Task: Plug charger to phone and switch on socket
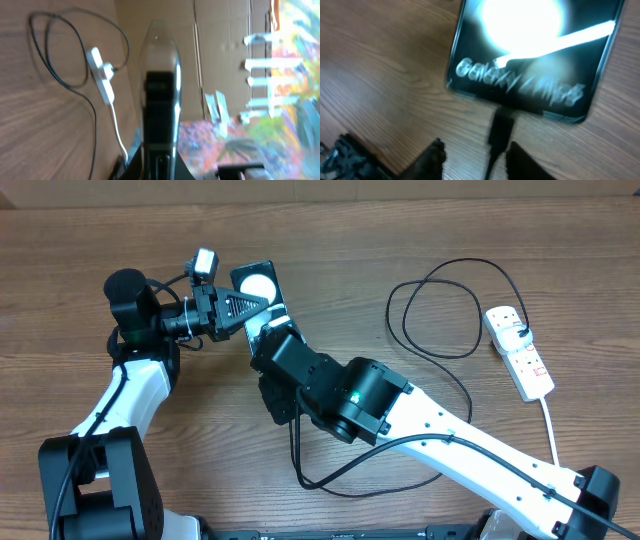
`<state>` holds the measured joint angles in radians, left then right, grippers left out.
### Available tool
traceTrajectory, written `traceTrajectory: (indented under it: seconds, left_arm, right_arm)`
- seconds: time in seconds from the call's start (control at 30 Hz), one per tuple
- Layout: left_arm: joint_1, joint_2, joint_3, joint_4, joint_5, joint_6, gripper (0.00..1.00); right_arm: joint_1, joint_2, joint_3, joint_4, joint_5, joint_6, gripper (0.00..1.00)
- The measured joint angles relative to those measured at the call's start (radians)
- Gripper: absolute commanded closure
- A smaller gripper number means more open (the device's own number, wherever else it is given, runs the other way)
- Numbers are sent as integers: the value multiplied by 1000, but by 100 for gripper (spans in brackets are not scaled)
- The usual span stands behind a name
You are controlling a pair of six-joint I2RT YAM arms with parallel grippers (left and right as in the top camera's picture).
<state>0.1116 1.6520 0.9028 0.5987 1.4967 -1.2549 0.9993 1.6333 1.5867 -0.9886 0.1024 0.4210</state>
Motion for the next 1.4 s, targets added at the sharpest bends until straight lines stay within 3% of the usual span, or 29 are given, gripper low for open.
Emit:
traceTrajectory:
  seconds: [0.2,0.43,0.63,0.77,1.0,1.17,1.4]
  left_arm:
    - [-10,0,-1,13,45,79,96]
    - [-10,0,-1,131,60,143,96]
    - [-10,0,-1,163,64,159,96]
    - [-11,0,-1,165,64,148,96]
    - [-74,0,-1,165,40,110,96]
    - [-166,5,-1,143,-20,133,96]
    - [-234,51,0,-89,-226,222,96]
  right_arm:
    - [-24,-66,5,-85,51,-31,36]
    - [-38,-180,16,-211,203,-63,16]
    - [-42,-202,20,-285,270,-40,10]
    - [-42,-202,20,-310,340,44,0]
    - [-67,-237,20,-315,388,153,0]
    - [-140,-356,20,-356,397,183,0]
    - [-243,-542,23,-407,404,197,0]
